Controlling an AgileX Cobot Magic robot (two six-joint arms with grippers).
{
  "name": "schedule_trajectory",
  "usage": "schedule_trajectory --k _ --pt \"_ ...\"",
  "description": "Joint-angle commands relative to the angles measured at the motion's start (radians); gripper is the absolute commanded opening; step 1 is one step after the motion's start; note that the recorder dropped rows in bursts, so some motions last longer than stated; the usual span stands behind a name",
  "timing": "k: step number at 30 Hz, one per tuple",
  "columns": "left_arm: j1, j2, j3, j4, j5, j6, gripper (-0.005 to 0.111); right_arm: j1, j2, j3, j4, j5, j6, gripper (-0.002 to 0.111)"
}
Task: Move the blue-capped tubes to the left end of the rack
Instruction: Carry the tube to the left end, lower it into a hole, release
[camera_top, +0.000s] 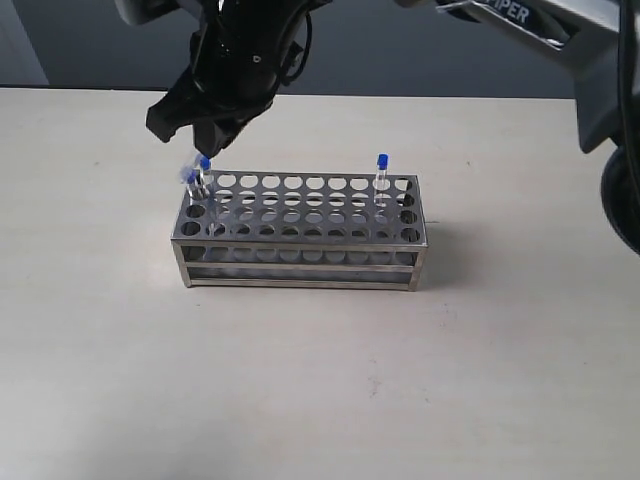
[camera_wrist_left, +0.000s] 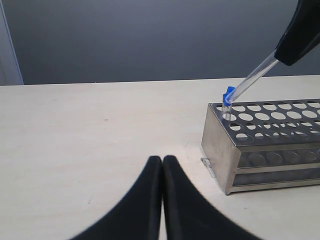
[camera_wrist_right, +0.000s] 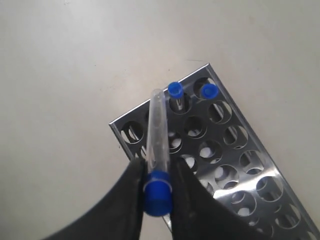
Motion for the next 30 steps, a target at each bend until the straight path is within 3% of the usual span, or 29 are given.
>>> schedule_trajectory --k 1,9,22,30 --pt "-0.011 0.003 -0.005 0.001 -0.006 -0.001 0.001 -0.003 -0.049 0.036 -0.029 0.001 0.007 -0.001" --pt "-0.011 0.003 -0.005 0.001 -0.006 -0.001 0.001 -0.003 -0.09 0.043 -0.125 0.001 0.036 -0.001" --pt "-0.011 0.003 -0.005 0.001 -0.006 -0.001 0.001 0.016 -0.071 0.043 -0.118 0.001 0.046 -0.001" --pt "-0.011 0.003 -0.005 0.001 -0.006 -0.001 0.001 0.027 -0.075 0.142 -0.091 0.001 0.064 -0.001"
